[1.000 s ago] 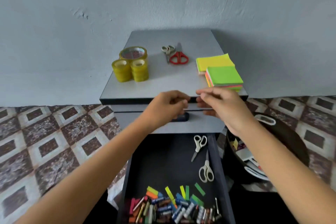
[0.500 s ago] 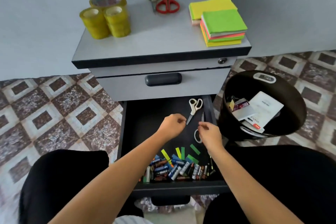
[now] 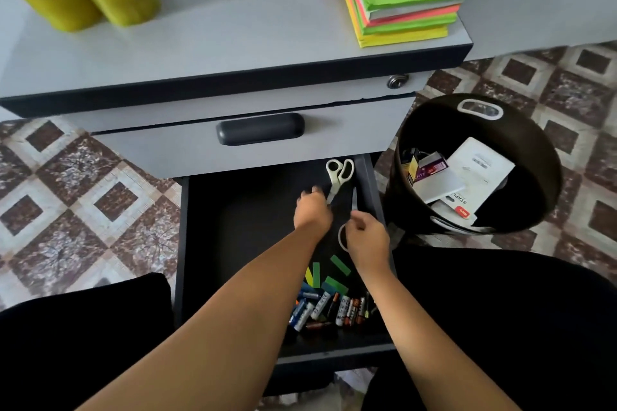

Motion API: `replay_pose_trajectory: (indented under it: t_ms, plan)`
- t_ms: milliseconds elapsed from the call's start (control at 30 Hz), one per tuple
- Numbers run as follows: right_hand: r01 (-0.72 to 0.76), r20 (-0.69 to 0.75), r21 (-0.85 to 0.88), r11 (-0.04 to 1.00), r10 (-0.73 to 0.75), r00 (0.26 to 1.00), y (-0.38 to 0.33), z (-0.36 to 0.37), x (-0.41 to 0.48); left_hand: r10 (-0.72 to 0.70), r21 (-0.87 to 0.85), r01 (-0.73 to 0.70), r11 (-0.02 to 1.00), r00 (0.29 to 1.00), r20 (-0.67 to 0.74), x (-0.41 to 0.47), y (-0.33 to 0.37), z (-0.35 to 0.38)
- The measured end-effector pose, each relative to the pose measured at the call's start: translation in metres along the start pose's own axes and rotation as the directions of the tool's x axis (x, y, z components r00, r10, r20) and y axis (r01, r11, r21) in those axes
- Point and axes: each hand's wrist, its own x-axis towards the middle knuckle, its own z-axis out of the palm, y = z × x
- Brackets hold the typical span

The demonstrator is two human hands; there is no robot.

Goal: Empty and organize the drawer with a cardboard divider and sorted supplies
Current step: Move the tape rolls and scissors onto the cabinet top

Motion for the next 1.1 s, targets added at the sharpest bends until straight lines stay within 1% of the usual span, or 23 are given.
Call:
replay_pose_trajectory:
  t_ms: [100, 200, 267, 333, 400, 467, 533, 600, 733, 767, 833, 867, 933, 1000, 1100]
  plan:
    - [-0.014, 0.005, -0.028, 1.0, 0.014, 1.0, 0.004, 0.004, 0.003, 0.028, 0.047, -0.028, 0.999, 1.0, -0.002, 0.002, -0.003, -0.003]
    - [0.006, 0.023, -0.066, 0.998, -0.005, 1.0, 0.008, 0.014, 0.007, 0.034, -0.013, -0.033, 0.999, 0.998, 0.055, 0.004, -0.012, -0.012]
    - [0.017, 0.006, -0.116, 0.993, -0.016, 1.0, 0.012, 0.023, 0.011, 0.018, -0.054, -0.012, 0.998, 0.994, 0.109, 0.005, -0.022, -0.018]
    - [-0.003, -0.008, -0.229, 0.973, 0.001, 1.0, 0.014, 0.032, 0.012, -0.01, -0.102, 0.026, 0.994, 0.987, 0.158, 0.003, -0.033, -0.024]
    - [-0.01, -0.023, -0.373, 0.928, 0.002, 1.0, 0.015, 0.04, 0.011, -0.039, -0.159, 0.071, 0.985, 0.981, 0.192, 0.0, -0.046, -0.027]
    - [-0.002, -0.044, -0.485, 0.875, -0.022, 0.999, 0.015, 0.046, 0.008, -0.076, -0.267, 0.132, 0.954, 0.974, 0.212, -0.006, -0.059, -0.028]
    - [0.001, -0.063, -0.555, 0.832, -0.043, 0.997, 0.015, 0.05, 0.007, -0.098, -0.367, 0.171, 0.914, 0.973, 0.208, -0.013, -0.072, -0.03]
    - [-0.009, -0.077, -0.58, 0.815, -0.044, 0.996, 0.012, 0.052, 0.007, -0.11, -0.423, 0.184, 0.887, 0.975, 0.192, -0.019, -0.081, -0.032]
    - [-0.056, -0.087, -0.513, 0.857, 0.012, 0.996, 0.01, 0.054, 0.013, -0.127, -0.504, 0.193, 0.842, 0.979, 0.162, -0.03, -0.093, -0.038]
    - [-0.06, -0.069, -0.463, 0.884, 0.032, 0.997, 0.011, 0.053, 0.015, -0.124, -0.526, 0.19, 0.829, 0.98, 0.158, -0.033, -0.094, -0.039]
    - [-0.055, -0.01, -0.301, 0.952, 0.055, 0.998, 0.01, 0.047, 0.018, -0.106, -0.583, 0.181, 0.792, 0.981, 0.16, -0.041, -0.094, -0.044]
    - [-0.038, 0.023, -0.231, 0.972, 0.044, 0.999, 0.009, 0.042, 0.018, -0.087, -0.607, 0.17, 0.777, 0.983, 0.164, -0.046, -0.094, -0.047]
    - [0.041, 0.068, -0.154, 0.987, -0.03, 0.997, 0.007, 0.031, 0.016, -0.037, -0.641, 0.14, 0.754, 0.985, 0.171, -0.057, -0.093, -0.054]
    - [0.102, 0.087, -0.081, 0.991, -0.095, 0.992, 0.001, 0.019, 0.009, 0.023, -0.668, 0.094, 0.738, 0.986, 0.164, -0.07, -0.094, -0.064]
    - [0.153, 0.137, 0.059, 0.987, -0.16, 0.978, -0.013, -0.001, -0.009, 0.094, -0.689, 0.018, 0.725, 0.988, 0.126, -0.092, -0.091, -0.083]
